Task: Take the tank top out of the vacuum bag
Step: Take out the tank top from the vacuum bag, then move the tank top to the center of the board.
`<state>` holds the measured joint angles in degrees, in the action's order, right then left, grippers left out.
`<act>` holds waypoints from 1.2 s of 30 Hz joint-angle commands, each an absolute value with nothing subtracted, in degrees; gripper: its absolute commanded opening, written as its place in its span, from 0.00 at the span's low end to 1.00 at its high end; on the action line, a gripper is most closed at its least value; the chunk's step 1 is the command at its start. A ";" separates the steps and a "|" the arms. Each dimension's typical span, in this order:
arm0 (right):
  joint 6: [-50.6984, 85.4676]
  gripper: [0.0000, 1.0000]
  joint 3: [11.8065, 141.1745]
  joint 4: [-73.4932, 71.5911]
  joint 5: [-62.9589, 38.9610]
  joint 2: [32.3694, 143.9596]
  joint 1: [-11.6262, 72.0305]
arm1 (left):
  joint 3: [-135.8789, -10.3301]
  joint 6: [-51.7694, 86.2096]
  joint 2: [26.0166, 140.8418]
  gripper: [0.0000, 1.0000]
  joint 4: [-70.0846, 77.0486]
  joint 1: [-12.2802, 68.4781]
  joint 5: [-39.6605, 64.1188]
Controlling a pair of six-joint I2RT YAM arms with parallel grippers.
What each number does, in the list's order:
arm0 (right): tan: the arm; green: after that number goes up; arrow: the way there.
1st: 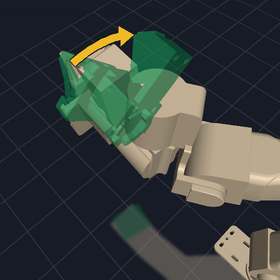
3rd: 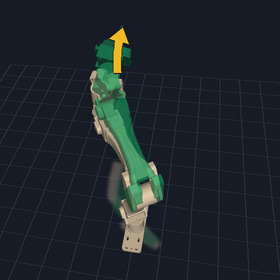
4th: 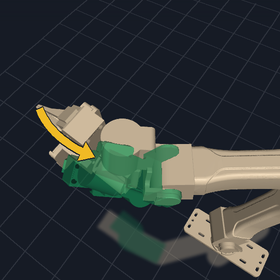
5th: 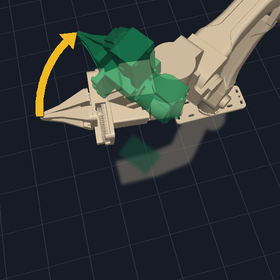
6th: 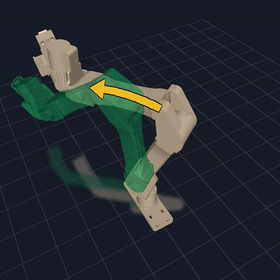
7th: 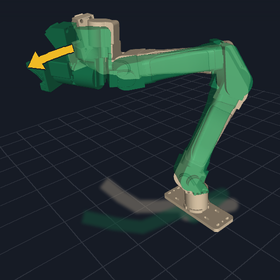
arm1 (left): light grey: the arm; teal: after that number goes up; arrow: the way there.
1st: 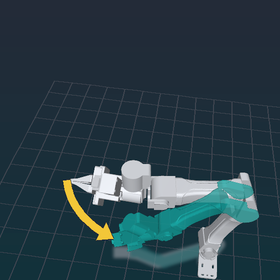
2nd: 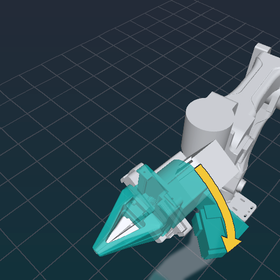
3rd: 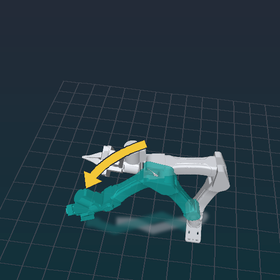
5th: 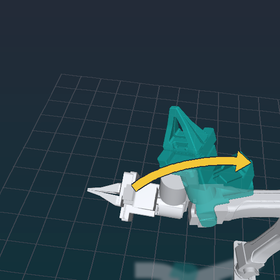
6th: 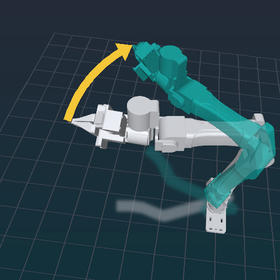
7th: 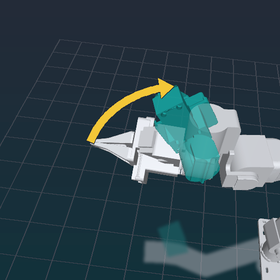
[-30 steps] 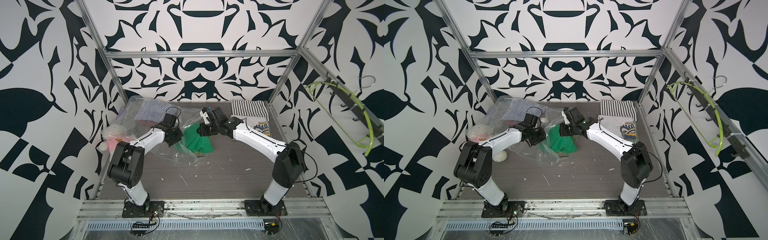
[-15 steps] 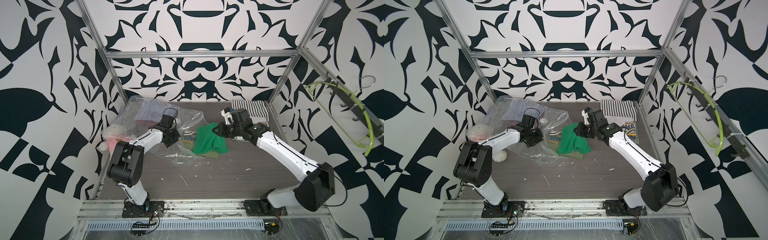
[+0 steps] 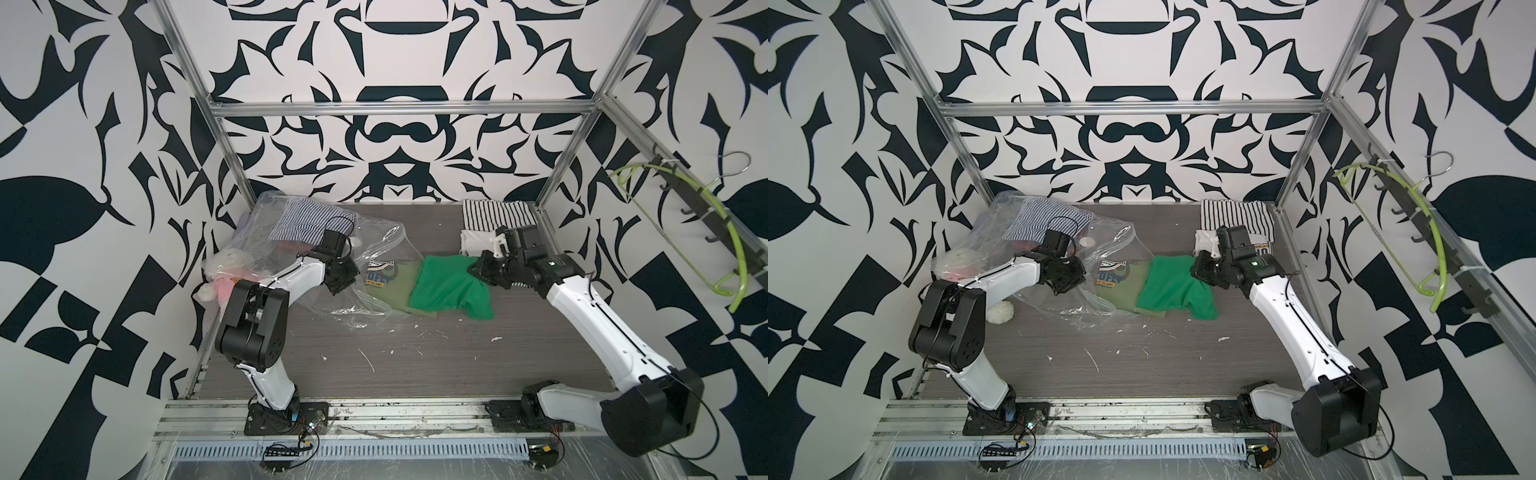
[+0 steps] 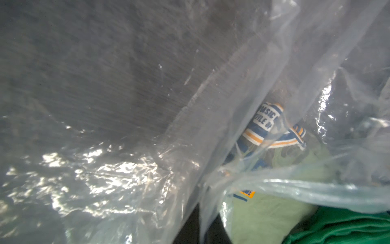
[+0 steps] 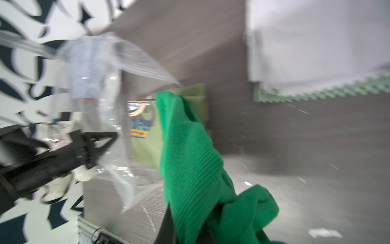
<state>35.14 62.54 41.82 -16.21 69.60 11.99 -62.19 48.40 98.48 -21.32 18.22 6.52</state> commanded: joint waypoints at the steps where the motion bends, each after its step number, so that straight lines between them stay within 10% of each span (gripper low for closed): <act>1: 30.10 0.00 60.12 50.18 -9.40 68.67 8.20 | -62.49 47.91 98.79 0.00 -22.24 17.32 6.26; 6: 26.17 0.01 57.09 50.60 -3.83 72.70 0.98 | -63.28 47.26 98.77 0.00 -22.67 16.96 6.70; 10: 24.10 0.84 60.46 51.14 1.91 73.17 0.62 | -63.33 47.19 98.58 0.00 -22.85 16.87 6.96; 13: 22.80 0.95 63.27 53.23 6.71 72.01 0.66 | -62.89 47.27 98.31 0.00 -22.59 16.87 7.03; 20: 25.66 0.84 64.50 52.74 7.97 77.76 14.68 | -62.53 48.23 99.13 0.00 -21.09 16.90 8.06; 29: 30.94 0.37 67.17 44.74 7.67 96.75 26.82 | -62.94 47.20 99.14 0.00 -22.19 16.83 7.47; 36: 31.22 0.35 64.77 44.85 6.05 100.13 34.03 | -62.69 47.43 99.23 0.00 -21.94 16.87 7.63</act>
